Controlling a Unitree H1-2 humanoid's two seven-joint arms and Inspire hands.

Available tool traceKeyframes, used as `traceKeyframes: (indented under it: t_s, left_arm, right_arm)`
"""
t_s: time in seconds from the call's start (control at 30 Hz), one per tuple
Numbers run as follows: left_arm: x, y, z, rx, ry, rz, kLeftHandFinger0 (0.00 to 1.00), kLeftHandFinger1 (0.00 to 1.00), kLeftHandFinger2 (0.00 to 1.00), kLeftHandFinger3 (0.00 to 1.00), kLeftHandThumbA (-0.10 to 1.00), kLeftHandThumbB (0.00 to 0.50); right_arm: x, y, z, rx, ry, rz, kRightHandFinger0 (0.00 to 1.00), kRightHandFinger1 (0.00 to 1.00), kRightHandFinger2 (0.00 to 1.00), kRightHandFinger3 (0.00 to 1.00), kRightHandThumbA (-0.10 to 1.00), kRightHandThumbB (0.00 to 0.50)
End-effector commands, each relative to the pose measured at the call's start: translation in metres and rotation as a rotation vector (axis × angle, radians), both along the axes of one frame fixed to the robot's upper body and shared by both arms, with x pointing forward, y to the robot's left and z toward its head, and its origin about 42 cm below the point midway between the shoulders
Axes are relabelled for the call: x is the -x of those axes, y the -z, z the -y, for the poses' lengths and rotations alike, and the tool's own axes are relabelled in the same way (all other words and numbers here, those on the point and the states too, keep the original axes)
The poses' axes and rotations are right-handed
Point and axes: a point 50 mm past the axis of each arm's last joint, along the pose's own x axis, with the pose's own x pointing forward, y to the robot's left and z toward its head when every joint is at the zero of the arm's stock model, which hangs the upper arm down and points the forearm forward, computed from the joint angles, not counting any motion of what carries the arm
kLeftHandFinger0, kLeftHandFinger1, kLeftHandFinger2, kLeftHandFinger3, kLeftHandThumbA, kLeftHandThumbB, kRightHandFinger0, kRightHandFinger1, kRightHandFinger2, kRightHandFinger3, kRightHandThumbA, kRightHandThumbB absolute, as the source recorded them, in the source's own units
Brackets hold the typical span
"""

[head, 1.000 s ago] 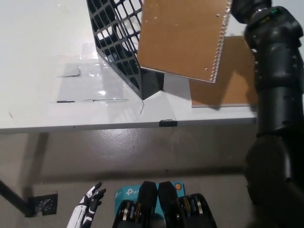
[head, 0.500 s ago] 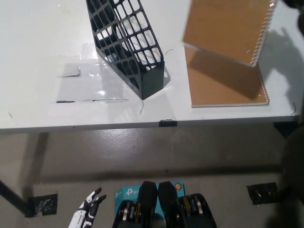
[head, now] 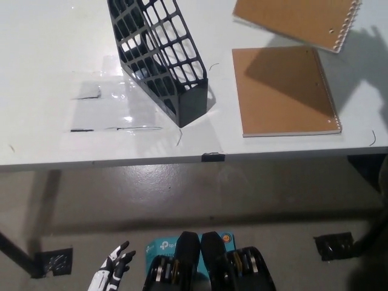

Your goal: Use the right hand to pick up a book from the book holder on the left side and put it on another book on the right side

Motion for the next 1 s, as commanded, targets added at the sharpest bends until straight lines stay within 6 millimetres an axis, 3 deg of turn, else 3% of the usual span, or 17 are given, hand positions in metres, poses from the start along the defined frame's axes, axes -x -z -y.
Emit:
traceKeyframes:
  t_s: [0.0, 0.07, 0.13, 0.17, 0.2, 0.23, 0.33, 0.4, 0.57, 0.63, 0.73, 0.83, 0.9, 0.97]
  left_arm:
    - [0.002, -0.007, -0.001, -0.005, -0.009, 0.054, 0.91, 0.89, 0.85, 0.93, 0.99, 0.104]
    - [0.000, -0.007, -0.001, -0.012, -0.003, 0.069, 0.90, 0.88, 0.84, 0.92, 0.99, 0.087]
    - [0.000, -0.006, 0.000, -0.010, -0.002, 0.068, 0.92, 0.88, 0.83, 0.92, 0.99, 0.099]
    - [0.000, -0.006, 0.000, -0.010, -0.003, 0.064, 0.93, 0.88, 0.83, 0.92, 1.00, 0.099]
    - [0.000, -0.007, -0.001, -0.008, -0.006, 0.060, 0.94, 0.89, 0.83, 0.92, 1.00, 0.112]
    - [0.000, -0.007, -0.001, -0.006, -0.009, 0.063, 0.94, 0.89, 0.82, 0.92, 1.00, 0.103]
    - [-0.001, -0.008, -0.001, 0.005, -0.009, 0.055, 0.95, 0.90, 0.83, 0.93, 0.99, 0.110]
    - [-0.001, -0.009, -0.002, -0.006, -0.006, 0.065, 0.95, 0.89, 0.83, 0.92, 1.00, 0.107]
    - [-0.002, -0.010, -0.003, -0.010, -0.006, 0.072, 0.95, 0.88, 0.81, 0.92, 1.00, 0.106]
    - [-0.003, -0.011, -0.003, -0.011, -0.008, 0.072, 0.94, 0.88, 0.81, 0.92, 1.00, 0.106]
    - [-0.004, -0.010, -0.002, -0.009, -0.006, 0.070, 0.89, 0.87, 0.81, 0.92, 1.00, 0.103]
    - [-0.004, -0.011, -0.002, -0.008, -0.011, 0.066, 0.88, 0.86, 0.81, 0.91, 1.00, 0.094]
    - [-0.003, -0.010, -0.001, -0.010, -0.011, 0.064, 0.94, 0.87, 0.80, 0.91, 1.00, 0.096]
    - [-0.003, -0.010, -0.002, -0.011, -0.011, 0.070, 0.93, 0.87, 0.80, 0.90, 1.00, 0.090]
  right_arm:
    - [-0.002, -0.039, -0.006, 0.048, -0.033, 0.113, 0.00, 0.27, 0.67, 0.99, -0.10, 0.045]
    - [-0.005, -0.030, -0.011, 0.087, -0.022, 0.086, 0.00, 0.19, 0.64, 1.00, -0.10, 0.060]
    - [-0.010, -0.018, -0.015, 0.115, -0.038, 0.054, 0.00, 0.12, 0.62, 1.00, -0.10, 0.045]
    - [-0.013, -0.013, -0.015, 0.110, -0.050, 0.042, 0.00, 0.12, 0.62, 1.00, -0.10, 0.045]
    - [-0.015, -0.008, -0.017, 0.093, -0.064, 0.017, 0.00, 0.13, 0.62, 0.91, -0.10, 0.050]
    - [-0.016, -0.002, -0.018, 0.086, -0.065, -0.003, 0.00, 0.13, 0.63, 1.00, -0.10, 0.052]
    - [-0.019, 0.012, -0.017, 0.144, -0.064, -0.038, 0.00, 0.15, 0.72, 1.00, -0.10, 0.055]
    - [-0.021, 0.022, -0.012, 0.188, -0.046, -0.056, 0.00, 0.18, 0.72, 1.00, -0.10, 0.063]
    - [-0.022, 0.034, 0.001, 0.217, -0.035, -0.056, 0.00, 0.13, 0.66, 1.00, -0.10, 0.025]
    - [-0.022, 0.036, 0.005, 0.219, -0.031, -0.069, 0.00, 0.13, 0.65, 1.00, -0.10, 0.050]
    - [-0.022, 0.037, 0.010, 0.238, -0.034, -0.089, 0.00, 0.13, 0.66, 1.00, -0.10, 0.044]
    - [-0.022, 0.041, 0.011, 0.297, -0.038, -0.092, 0.00, 0.11, 0.64, 1.00, -0.10, 0.068]
    - [-0.022, 0.044, 0.012, 0.314, -0.043, -0.102, 0.00, 0.11, 0.65, 1.00, -0.10, 0.055]
    - [-0.023, 0.047, 0.013, 0.320, -0.043, -0.116, 0.00, 0.11, 0.65, 1.00, -0.10, 0.057]
